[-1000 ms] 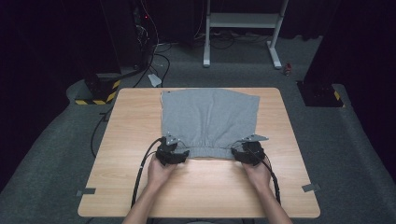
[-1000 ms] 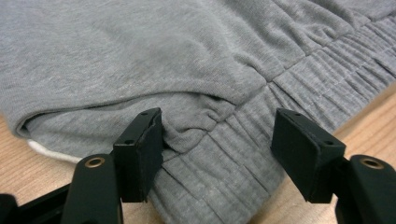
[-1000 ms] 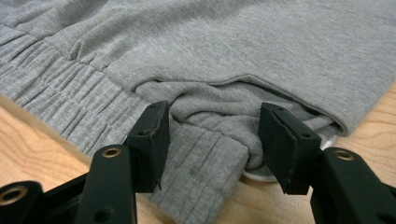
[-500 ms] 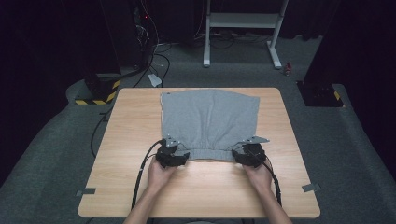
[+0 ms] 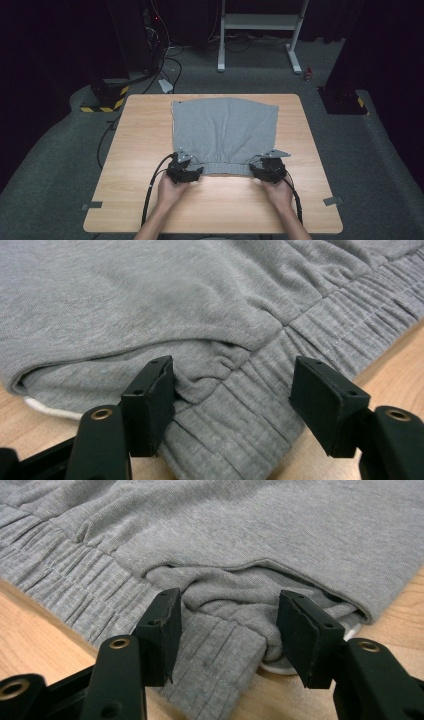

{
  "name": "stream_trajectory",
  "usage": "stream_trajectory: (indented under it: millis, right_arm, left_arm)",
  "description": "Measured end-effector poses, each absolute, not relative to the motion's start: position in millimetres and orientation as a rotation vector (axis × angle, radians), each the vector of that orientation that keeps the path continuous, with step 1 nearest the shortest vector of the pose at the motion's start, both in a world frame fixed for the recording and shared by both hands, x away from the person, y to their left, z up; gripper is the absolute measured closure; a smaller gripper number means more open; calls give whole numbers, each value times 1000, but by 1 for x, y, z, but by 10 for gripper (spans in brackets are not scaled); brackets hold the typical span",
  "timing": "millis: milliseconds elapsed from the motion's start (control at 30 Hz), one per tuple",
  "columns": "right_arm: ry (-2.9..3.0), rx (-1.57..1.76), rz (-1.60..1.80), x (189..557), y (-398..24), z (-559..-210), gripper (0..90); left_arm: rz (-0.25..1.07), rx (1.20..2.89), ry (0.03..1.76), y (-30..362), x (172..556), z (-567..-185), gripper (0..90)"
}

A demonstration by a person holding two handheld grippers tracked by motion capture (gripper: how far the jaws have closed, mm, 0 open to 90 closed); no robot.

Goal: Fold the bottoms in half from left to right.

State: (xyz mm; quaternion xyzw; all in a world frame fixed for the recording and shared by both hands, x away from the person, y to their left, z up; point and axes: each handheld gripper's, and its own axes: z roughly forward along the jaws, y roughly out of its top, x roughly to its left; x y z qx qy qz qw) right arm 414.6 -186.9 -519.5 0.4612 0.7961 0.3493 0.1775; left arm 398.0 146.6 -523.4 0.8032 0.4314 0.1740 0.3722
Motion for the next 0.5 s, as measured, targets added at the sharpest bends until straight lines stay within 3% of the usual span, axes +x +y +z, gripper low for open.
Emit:
stream_trajectory:
  millis: [500]
  right_arm:
    - [2264, 1292, 985, 402, -190, -519, 439]
  left_arm:
    - [446, 2055, 1090, 146, 383, -524, 339]
